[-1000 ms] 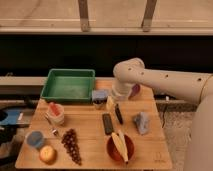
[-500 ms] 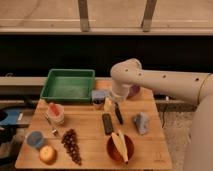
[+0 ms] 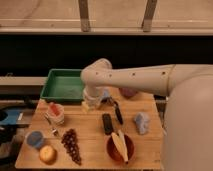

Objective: Place apple in plastic cup

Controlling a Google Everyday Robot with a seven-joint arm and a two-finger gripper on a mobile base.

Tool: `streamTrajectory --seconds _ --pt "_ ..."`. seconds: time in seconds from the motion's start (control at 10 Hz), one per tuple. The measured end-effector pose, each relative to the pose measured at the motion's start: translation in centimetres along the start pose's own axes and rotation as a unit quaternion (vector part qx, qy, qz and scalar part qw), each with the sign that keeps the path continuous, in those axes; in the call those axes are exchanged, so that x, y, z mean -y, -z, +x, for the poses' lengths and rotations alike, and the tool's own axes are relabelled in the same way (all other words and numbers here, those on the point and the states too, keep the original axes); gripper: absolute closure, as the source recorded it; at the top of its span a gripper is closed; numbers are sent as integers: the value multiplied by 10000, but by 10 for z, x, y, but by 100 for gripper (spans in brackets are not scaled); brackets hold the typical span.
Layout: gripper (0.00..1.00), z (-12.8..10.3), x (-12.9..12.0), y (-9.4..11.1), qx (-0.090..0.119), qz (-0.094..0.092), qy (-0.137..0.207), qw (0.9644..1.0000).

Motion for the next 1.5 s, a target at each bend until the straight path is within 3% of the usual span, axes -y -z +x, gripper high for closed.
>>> streamTrajectory --seconds 0.2,0.4,0.5,0.6,0.9,1.1,1.3,1.5 --pt "39 -19 -62 -8 10 -76 694 9976" --pt "39 -20 -106 -13 -9 -175 1235 9922" --pt "39 -19 -131 -13 -3 -192 1549 9877" --pt "39 -17 -138 -13 -2 -173 1670 9858" --pt "39 -17 -137 -13 5 -192 1660 9859" --pt "39 -15 -133 -21 16 -374 1704 9847" --pt "39 -27 -144 -38 -2 -555 1957 9791" --pt "39 -51 -165 -47 -24 -693 2320 9702"
